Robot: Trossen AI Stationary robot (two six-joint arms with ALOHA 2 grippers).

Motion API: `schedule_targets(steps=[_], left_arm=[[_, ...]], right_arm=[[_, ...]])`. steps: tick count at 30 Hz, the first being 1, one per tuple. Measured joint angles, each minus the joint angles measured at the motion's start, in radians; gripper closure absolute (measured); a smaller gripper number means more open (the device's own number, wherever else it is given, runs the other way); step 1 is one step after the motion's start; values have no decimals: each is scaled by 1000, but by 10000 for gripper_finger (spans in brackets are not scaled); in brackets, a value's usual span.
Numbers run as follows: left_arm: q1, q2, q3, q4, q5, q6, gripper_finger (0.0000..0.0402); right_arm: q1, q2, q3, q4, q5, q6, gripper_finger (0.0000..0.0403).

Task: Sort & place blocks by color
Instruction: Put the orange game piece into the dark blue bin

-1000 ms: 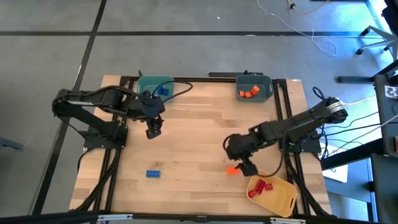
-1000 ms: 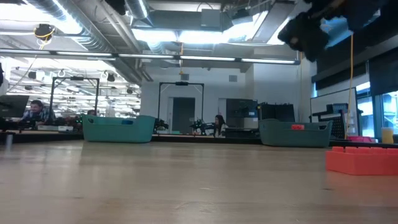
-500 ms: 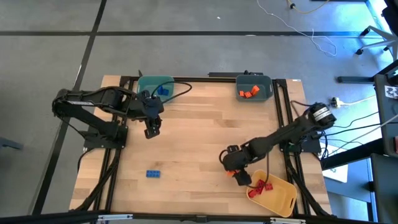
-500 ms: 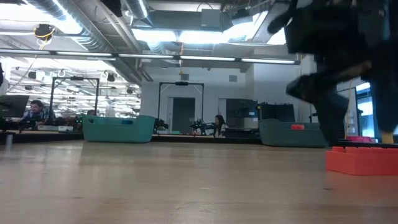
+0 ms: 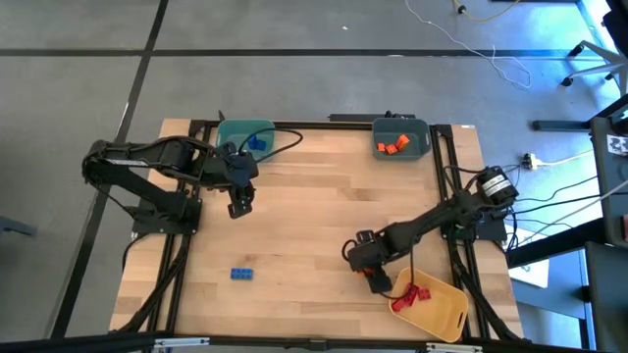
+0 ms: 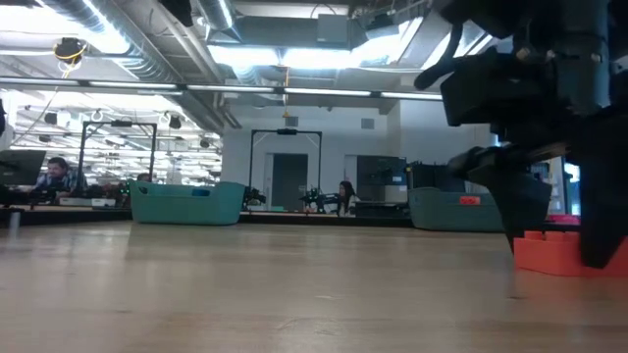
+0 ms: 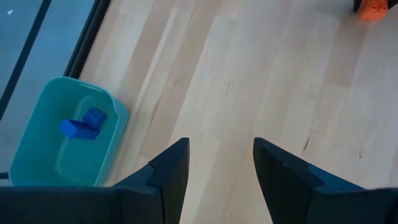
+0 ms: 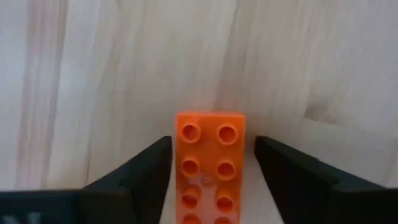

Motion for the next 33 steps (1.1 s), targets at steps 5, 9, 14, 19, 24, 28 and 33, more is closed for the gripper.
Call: schedule_targets(steps=[5, 9, 14, 19, 24, 28, 33], left_arm=[[0, 0, 0, 0, 0, 0, 231], [0, 0, 0, 0, 0, 0, 231], [0, 0, 0, 0, 0, 0, 231], [0, 0, 0, 0, 0, 0, 231], [0, 0, 0, -15, 0, 1, 231], [0, 0, 0, -33, 0, 7, 231], [0, 0, 0, -54, 0, 27, 231]], right_arm=[[-1, 2, 13, -2, 3, -3, 265], [-1, 3, 14, 6, 1, -1, 264], [-6, 1, 14, 6, -3, 8, 264], [-36, 8, 67, -70, -30, 17, 264], [-80, 7, 155, -154, -20, -10, 264], [-121, 7, 232, -267, -21, -36, 264], [-177, 5, 335, -419, 21, -60, 264]])
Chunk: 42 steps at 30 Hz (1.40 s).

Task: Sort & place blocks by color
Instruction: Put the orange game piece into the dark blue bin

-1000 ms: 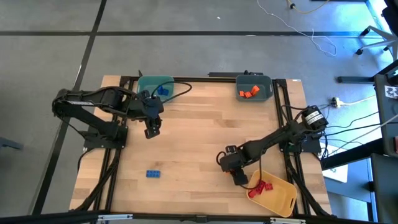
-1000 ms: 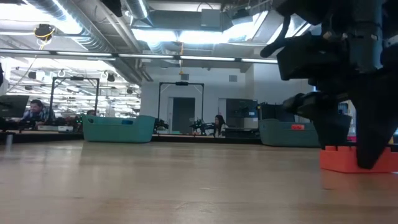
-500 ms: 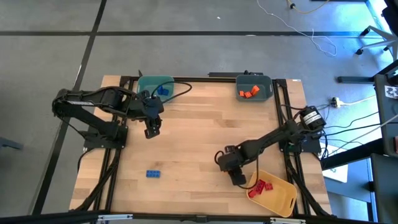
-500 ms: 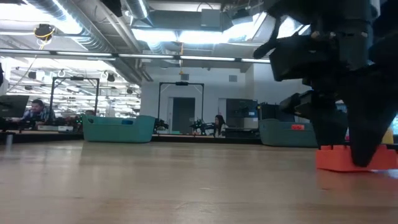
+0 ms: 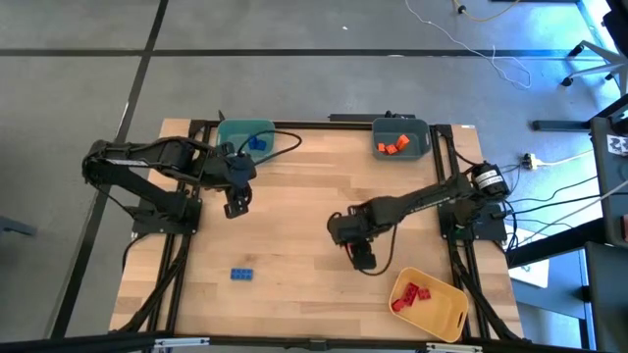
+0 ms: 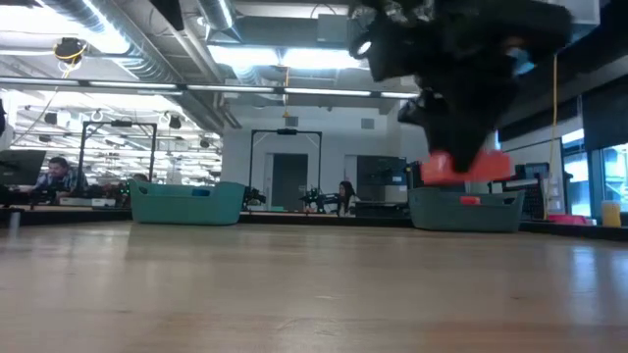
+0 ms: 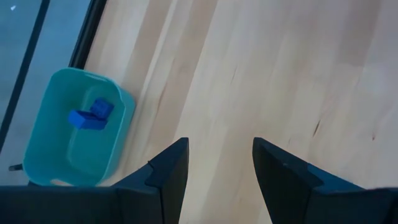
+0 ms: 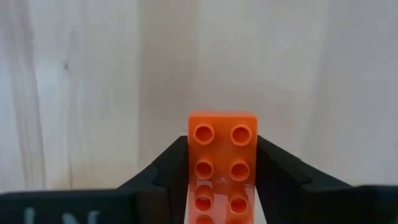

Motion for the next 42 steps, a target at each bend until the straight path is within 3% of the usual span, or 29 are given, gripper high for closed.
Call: schedule_targets(steps=[18, 23, 27, 36, 42], left_arm=[[-2, 0, 0, -43, -2, 54, 231], [-12, 0, 0, -54, -7, 55, 231], [-21, 0, 0, -54, -7, 52, 231], [-19, 0, 0, -1, -12, 52, 231], [-19, 0, 0, 139, -157, 53, 231]], right_arm=[[-204, -17, 305, -409, 178, 122, 264], [-287, -80, 293, -408, 194, 160, 264], [-373, -133, 289, -414, 281, 134, 264], [-653, -170, 289, -390, 294, 38, 264], [-832, -165, 289, -330, 292, -52, 264]])
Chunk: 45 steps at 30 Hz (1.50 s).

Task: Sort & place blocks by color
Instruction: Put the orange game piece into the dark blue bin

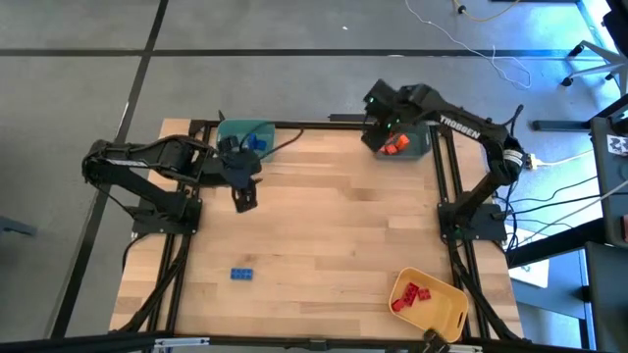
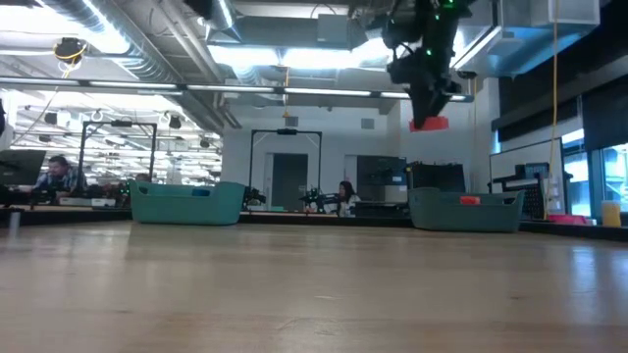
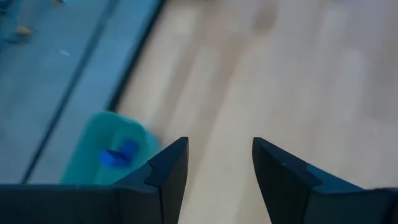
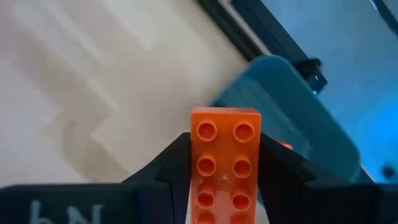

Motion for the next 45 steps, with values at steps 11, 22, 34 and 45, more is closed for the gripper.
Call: schedule_targets(steps=[11, 22, 34, 45], left_arm=[[70, 0, 0, 119, -129, 0, 231], [94, 0, 0, 119, -127, -2, 231], [94, 0, 0, 120, -127, -4, 231], [94, 0, 0, 120, -127, -8, 231]], right_arm=[[-269, 0, -144, 161, -172, -99, 264], [-364, 1, -399, 411, -243, -105, 264], [-366, 1, -514, 532, -244, -102, 264], [-366, 1, -521, 557, -244, -73, 248]])
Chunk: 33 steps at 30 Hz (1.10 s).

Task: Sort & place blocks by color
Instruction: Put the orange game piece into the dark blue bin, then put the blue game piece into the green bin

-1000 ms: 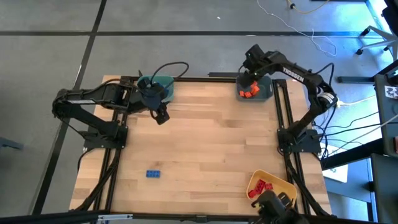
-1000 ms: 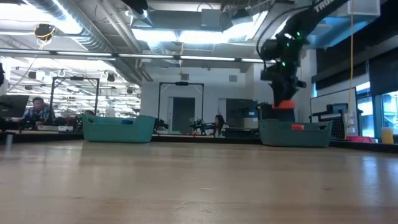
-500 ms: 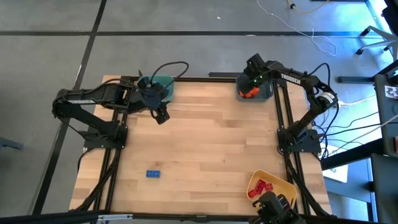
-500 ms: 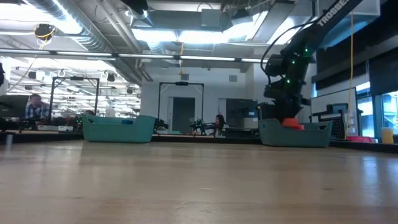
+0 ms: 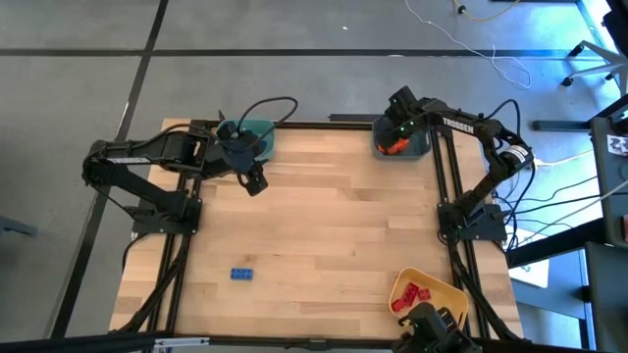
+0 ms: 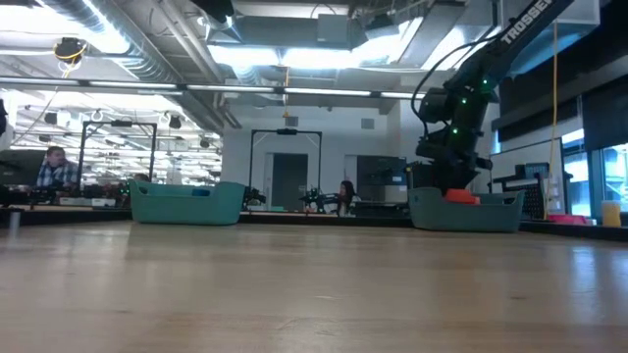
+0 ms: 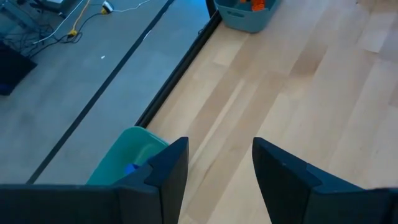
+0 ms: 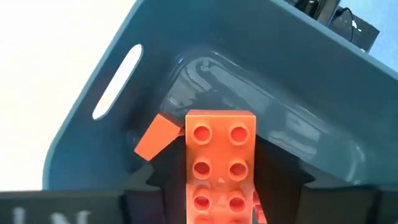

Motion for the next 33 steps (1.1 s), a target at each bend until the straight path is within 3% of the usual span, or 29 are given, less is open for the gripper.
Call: schedule_targets(steps=[5, 12, 16, 20, 24, 27, 33], left_arm=[[0, 0, 0, 0, 0, 0, 231], [0, 0, 0, 0, 0, 0, 231], [0, 0, 0, 0, 20, 0, 231], [-1, 0, 0, -1, 131, -1, 231], [-2, 0, 0, -9, 278, 4, 231], [-14, 0, 0, -65, 316, -21, 231], [-65, 20, 0, -326, 335, -227, 231]], right_arm=[[0, 0, 0, 12, 0, 22, 200], [0, 0, 0, 18, -1, 29, 211], [0, 0, 7, 12, -84, 75, 236], [3, 0, 52, -13, -187, 78, 282], [2, 0, 125, -81, -192, 74, 342], [5, 0, 195, -143, -192, 45, 385], [47, 0, 371, -268, -190, -8, 392]])
